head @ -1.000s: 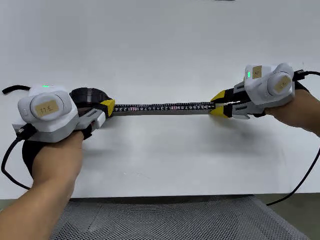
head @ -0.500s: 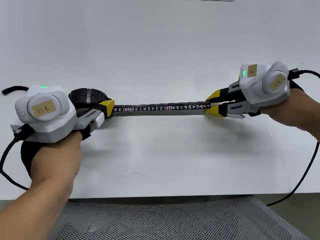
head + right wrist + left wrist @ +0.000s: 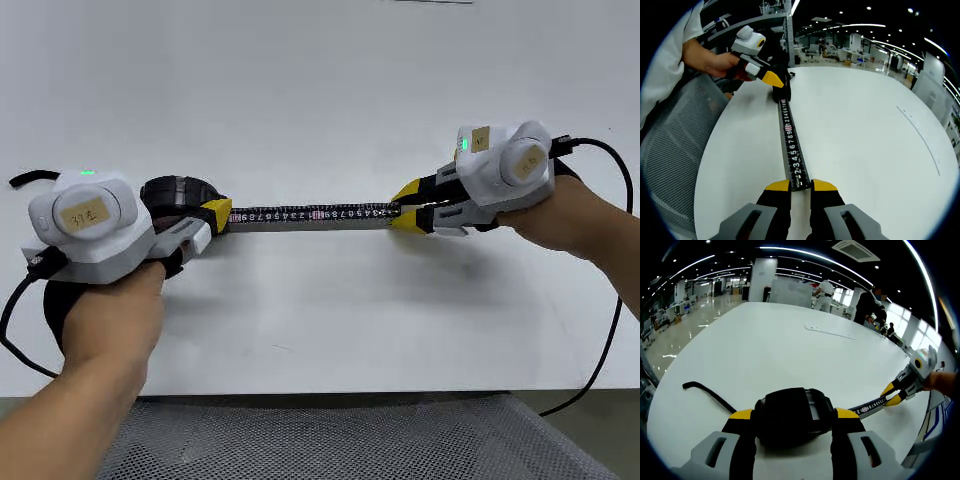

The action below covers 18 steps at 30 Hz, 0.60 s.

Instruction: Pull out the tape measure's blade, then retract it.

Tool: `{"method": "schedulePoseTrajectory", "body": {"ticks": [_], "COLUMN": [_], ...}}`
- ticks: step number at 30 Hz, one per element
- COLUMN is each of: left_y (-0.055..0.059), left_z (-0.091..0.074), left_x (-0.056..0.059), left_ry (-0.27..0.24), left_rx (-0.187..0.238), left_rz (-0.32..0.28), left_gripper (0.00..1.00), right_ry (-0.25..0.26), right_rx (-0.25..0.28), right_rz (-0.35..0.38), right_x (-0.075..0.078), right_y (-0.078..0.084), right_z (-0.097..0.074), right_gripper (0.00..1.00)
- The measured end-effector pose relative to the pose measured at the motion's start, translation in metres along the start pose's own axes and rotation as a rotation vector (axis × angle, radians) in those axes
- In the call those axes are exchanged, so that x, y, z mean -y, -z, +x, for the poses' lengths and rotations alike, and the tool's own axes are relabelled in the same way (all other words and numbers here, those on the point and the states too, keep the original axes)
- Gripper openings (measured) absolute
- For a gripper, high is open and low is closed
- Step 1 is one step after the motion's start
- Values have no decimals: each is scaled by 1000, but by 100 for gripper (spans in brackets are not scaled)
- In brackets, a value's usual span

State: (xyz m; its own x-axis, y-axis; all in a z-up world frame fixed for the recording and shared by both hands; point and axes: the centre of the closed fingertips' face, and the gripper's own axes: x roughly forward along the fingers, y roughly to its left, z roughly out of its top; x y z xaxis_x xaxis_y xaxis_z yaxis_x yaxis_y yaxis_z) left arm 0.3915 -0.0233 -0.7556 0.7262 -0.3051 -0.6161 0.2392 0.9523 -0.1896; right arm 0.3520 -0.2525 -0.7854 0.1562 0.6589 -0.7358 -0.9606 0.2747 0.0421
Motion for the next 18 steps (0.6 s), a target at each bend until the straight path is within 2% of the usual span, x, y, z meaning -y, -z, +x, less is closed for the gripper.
{"method": "schedulePoseTrajectory", "body": {"ticks": [18], "left_y": [0], "left_z": [0], "left_x": [-1], "left_ry": [15], "left_rx": [1], "left_rz": [-15], "left_gripper": [55], "right_ry": [-32], "right_rx": [43], "right_rz": [-6], "right_x": [-6], "right_y": [-30], "right_z": [26], "right_gripper": [10]}}
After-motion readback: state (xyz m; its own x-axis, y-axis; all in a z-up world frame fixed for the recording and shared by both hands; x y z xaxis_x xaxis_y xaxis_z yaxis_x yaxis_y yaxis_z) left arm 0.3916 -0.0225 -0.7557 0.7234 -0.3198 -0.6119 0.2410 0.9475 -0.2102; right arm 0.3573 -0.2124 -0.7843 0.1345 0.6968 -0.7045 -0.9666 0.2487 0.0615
